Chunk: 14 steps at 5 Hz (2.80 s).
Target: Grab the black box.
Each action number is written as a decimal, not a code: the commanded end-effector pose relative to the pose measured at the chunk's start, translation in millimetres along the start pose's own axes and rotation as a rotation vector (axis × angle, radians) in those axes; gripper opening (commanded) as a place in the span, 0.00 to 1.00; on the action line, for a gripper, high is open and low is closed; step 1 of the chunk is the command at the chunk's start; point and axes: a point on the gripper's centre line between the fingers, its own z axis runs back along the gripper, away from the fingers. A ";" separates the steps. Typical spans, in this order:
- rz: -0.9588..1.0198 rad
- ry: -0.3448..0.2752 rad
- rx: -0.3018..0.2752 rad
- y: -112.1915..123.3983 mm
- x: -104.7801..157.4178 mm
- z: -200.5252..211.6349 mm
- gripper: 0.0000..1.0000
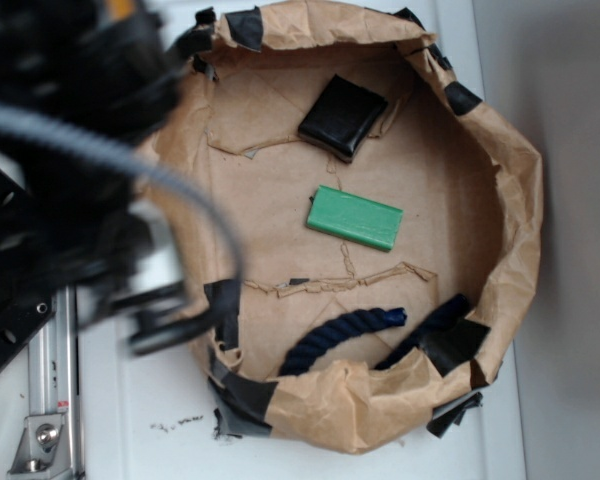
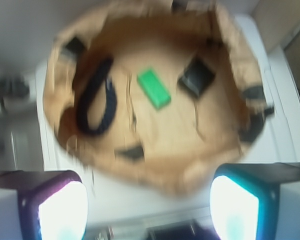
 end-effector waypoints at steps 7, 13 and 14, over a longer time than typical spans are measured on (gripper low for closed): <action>0.503 -0.042 0.178 76.3 63.9 -132.6 1.00; 0.531 -0.061 0.192 88.7 93.8 -172.4 1.00; 0.518 -0.063 0.229 86.5 101.7 -176.8 1.00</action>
